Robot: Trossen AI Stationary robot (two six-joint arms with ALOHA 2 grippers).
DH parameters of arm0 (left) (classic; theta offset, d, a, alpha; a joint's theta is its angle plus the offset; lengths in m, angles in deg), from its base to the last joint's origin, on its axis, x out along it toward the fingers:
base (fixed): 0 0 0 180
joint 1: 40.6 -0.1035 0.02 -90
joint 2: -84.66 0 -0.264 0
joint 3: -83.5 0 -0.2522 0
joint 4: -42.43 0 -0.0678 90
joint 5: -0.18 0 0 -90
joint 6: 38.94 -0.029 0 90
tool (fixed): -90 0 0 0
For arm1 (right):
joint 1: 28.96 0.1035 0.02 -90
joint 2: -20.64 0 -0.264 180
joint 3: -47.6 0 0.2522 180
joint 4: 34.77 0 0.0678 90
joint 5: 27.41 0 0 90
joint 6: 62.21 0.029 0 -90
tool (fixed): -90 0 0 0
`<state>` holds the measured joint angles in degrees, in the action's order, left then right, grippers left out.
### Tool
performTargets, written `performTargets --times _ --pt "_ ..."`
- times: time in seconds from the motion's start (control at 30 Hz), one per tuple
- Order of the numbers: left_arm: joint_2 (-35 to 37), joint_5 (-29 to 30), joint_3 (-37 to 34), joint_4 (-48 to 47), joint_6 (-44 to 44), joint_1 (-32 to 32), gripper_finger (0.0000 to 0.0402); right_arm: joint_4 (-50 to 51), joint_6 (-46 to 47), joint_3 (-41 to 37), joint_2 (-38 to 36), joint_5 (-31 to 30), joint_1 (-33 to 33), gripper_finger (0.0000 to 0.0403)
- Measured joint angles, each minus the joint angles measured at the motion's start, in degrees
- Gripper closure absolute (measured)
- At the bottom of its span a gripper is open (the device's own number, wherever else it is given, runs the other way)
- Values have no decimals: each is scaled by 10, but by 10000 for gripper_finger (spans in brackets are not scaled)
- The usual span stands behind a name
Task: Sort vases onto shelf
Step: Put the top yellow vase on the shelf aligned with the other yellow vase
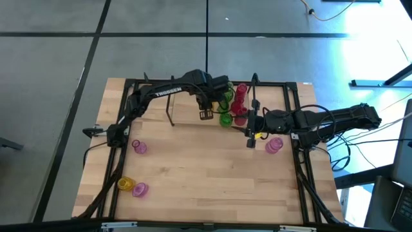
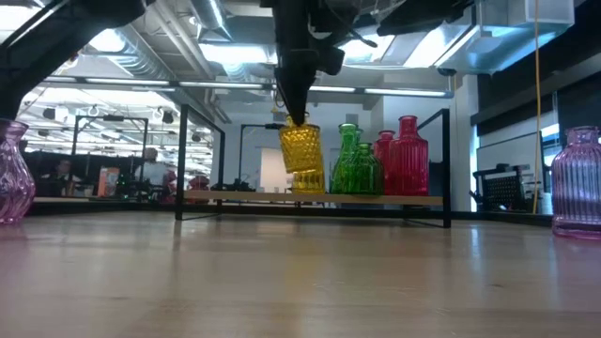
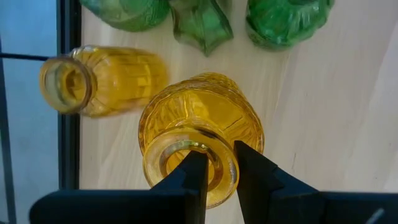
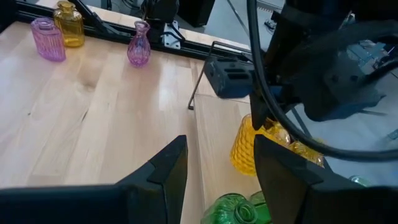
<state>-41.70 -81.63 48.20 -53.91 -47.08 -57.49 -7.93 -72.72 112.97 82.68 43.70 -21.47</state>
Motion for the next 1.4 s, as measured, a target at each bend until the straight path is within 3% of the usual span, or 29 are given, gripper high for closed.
performTargets --times 0.73,1.4 --pt "0 6 -79 98 -16 -10 349 0 2 0 0 0 0 237" --pt "0 8 -80 136 -25 -10 284 1 2 0 0 1 0 237"
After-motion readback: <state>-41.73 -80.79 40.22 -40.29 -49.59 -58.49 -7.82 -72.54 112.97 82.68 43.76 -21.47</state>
